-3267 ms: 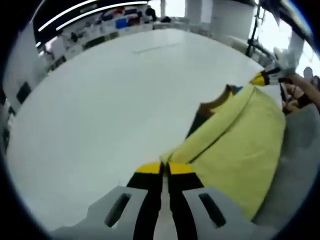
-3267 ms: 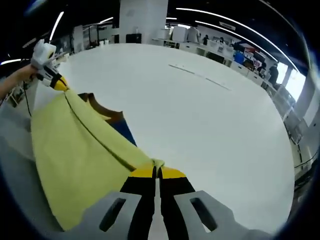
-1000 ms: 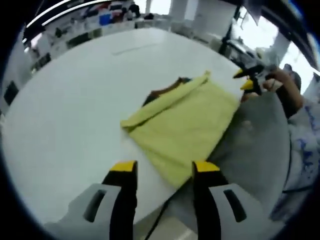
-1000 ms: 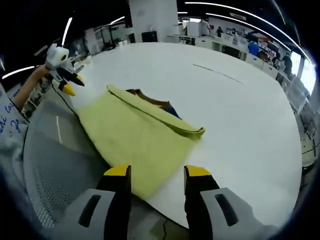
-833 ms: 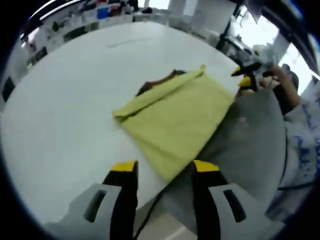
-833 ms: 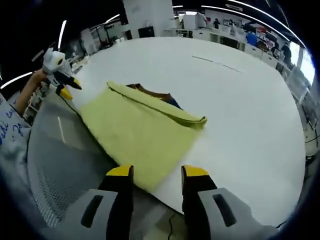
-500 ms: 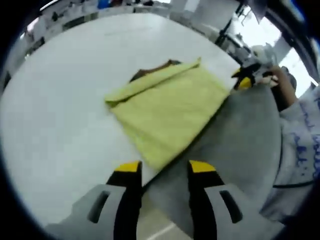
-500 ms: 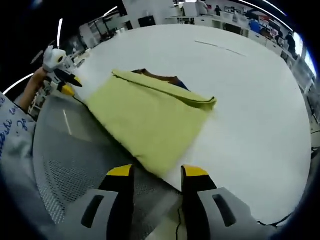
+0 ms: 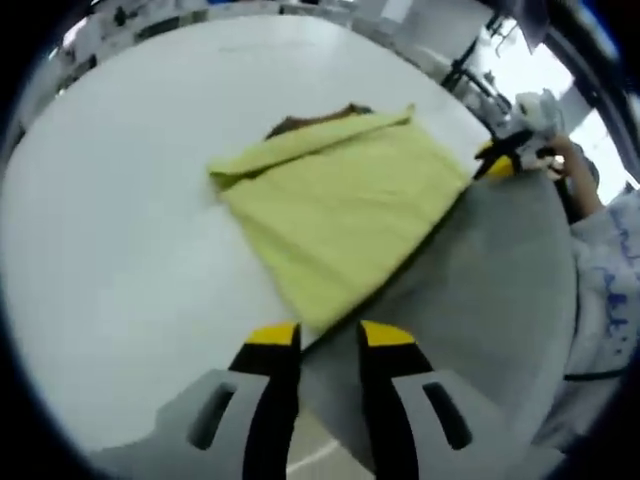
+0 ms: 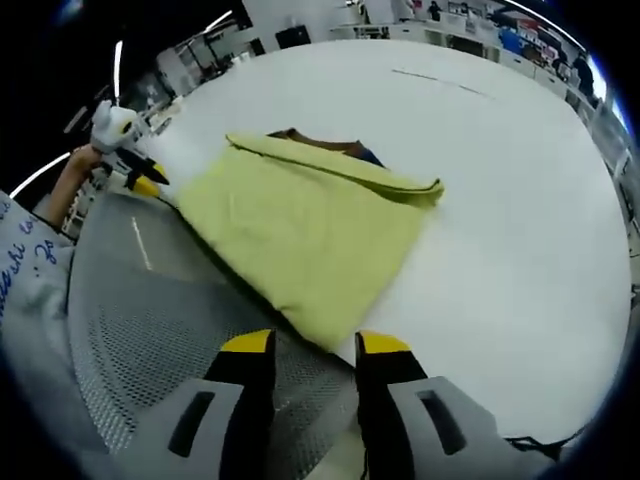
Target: Fold the garment on the visible template until the final outline fits inside the template.
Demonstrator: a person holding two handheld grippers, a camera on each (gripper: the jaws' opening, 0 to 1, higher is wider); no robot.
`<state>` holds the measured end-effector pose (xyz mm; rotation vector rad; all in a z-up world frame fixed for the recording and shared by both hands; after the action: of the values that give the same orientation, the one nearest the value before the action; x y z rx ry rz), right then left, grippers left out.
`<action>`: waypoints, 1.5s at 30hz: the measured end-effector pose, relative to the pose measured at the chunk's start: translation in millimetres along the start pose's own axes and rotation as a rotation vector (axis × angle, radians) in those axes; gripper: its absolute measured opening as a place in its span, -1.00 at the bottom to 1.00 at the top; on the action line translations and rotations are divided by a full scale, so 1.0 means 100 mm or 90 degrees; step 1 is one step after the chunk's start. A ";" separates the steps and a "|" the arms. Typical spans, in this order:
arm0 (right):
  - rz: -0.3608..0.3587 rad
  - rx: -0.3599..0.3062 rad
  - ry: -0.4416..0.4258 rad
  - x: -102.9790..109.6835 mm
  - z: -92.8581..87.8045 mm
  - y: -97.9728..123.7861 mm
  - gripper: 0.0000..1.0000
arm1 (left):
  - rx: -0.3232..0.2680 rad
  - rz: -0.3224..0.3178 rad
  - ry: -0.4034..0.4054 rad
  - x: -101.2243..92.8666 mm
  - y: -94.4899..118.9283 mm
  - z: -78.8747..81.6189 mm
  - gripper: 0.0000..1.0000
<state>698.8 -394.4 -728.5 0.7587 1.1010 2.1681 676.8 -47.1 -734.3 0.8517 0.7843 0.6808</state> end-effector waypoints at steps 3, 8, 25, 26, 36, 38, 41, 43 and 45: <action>0.001 -0.002 -0.006 0.01 -0.02 0.00 -0.39 | 0.016 0.006 0.003 0.04 -0.04 -0.07 -0.64; -0.002 0.000 -0.010 -0.01 -0.04 -0.01 -0.40 | -0.011 -0.008 0.026 0.05 -0.09 -0.04 -0.68; 0.011 -0.002 -0.024 0.01 -0.07 -0.03 -0.45 | -0.018 -0.001 0.081 0.13 -0.20 -0.08 -0.97; 0.011 -0.001 -0.024 0.02 -0.07 -0.03 -0.45 | -0.013 0.003 0.085 0.14 -0.20 -0.09 -0.99; 0.015 -0.005 -0.043 -0.01 -0.09 -0.07 -0.46 | -0.035 0.013 0.096 0.13 -0.15 -0.02 -1.00; 0.021 -0.007 -0.052 -0.03 -0.10 -0.10 -0.52 | -0.033 0.013 0.092 0.13 -0.15 -0.02 -1.00; 0.018 -0.008 -0.068 -0.07 -0.12 -0.15 -0.56 | -0.025 0.011 0.090 0.12 -0.16 -0.04 -1.00; 0.021 -0.007 -0.071 -0.08 -0.13 -0.17 -0.53 | -0.026 0.012 0.092 0.12 -0.17 -0.04 -1.00; 0.035 -0.011 -0.082 -0.06 -0.12 -0.20 -0.52 | -0.027 0.012 0.092 0.12 -0.17 -0.05 -1.00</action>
<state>699.5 -395.3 -752.4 0.9165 1.0049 2.1392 682.7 -43.9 -754.8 0.7792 0.8892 0.7795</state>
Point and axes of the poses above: the point that each gripper's makers call its tool centre point, and the gripper's own axes: y roughly backward along the fingers, x roughly to its left, z roughly out of its top, the point moved 1 cm from there along y, roughly backward along the fingers, and after that the axes turned 2 degrees about -z, right-handed, at the moved point
